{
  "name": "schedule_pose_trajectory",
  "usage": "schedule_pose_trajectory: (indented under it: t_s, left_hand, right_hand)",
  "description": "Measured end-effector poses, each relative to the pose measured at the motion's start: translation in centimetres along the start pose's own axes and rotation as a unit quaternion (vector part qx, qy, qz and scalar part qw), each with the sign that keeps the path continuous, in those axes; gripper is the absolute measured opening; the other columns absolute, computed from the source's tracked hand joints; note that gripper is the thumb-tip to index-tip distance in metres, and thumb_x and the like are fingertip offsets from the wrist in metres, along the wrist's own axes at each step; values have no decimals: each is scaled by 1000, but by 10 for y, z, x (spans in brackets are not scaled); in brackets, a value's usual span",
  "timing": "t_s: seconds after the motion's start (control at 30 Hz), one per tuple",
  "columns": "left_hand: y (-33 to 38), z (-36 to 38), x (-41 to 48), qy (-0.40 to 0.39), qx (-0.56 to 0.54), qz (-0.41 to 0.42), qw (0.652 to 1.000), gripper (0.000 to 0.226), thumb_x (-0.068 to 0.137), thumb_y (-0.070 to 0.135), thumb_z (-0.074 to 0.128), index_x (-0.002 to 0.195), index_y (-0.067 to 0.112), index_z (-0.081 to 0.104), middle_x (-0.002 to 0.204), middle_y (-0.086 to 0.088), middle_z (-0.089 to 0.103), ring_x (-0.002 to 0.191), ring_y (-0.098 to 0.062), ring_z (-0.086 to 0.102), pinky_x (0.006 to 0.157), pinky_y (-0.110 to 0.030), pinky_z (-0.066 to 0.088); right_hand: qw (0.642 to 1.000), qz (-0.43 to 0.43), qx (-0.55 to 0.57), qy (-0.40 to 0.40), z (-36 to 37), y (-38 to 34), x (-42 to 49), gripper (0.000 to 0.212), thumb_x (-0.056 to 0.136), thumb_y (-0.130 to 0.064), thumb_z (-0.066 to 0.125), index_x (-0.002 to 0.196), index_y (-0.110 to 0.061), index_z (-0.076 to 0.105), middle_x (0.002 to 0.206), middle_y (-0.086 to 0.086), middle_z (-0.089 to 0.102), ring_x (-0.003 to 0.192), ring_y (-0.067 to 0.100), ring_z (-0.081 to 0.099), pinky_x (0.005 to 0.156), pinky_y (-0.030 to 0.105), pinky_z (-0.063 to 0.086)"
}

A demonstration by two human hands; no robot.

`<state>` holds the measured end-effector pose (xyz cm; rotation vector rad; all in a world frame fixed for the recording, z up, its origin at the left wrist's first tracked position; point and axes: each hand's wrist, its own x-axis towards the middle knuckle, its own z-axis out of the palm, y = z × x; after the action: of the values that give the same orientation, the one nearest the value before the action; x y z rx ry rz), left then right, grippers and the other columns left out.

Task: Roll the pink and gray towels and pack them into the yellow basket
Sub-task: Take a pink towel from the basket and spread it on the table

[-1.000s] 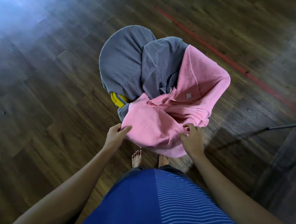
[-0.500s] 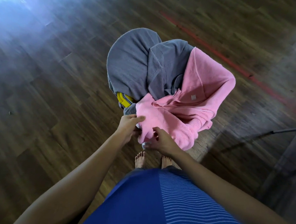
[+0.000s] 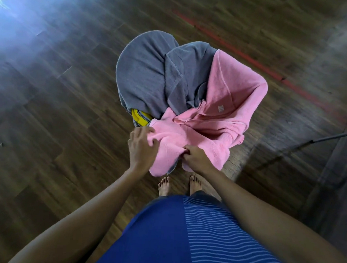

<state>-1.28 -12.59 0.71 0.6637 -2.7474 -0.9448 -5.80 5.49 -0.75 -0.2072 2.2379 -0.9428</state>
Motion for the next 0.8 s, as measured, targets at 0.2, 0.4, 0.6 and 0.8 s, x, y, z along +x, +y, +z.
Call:
schedule_pose_trajectory:
  t_s: [0.2,0.4,0.6,0.8]
  left_hand:
    - [7,22,-39,-101,73,229,965,40,74,40,71,104,17,57,106,-1,58,100,-22,51,82,-33,37]
    - [22,27,-20,-70,39,148,986,23,86,23,57,107,14,63,105,-4,66,99,-27,58,80,-38,42]
    - [22,17,20,-157,-119,24,980,14,90,5,58,102,8,64,84,-3,64,75,-16,56,62,-16,39]
    - [19,18,53,-231,-208,-99,945,16,92,1,51,89,13,59,93,-13,56,79,-17,50,69,-22,38]
  right_hand:
    - [998,18,67,-8,-27,-15,13,27,91,-12,54,66,-18,62,75,4,65,65,7,56,65,26,45]
    - [996,30,78,-30,-40,-18,24,16,90,-18,62,80,-13,73,89,3,65,77,9,54,72,22,44]
    - [996,4,38,77,-50,-7,24,6,83,-11,67,88,-14,69,83,0,65,79,15,57,68,27,36]
    - [980,-20,25,197,-31,-5,7,12,80,-13,69,89,-16,61,92,3,63,82,17,57,76,32,48]
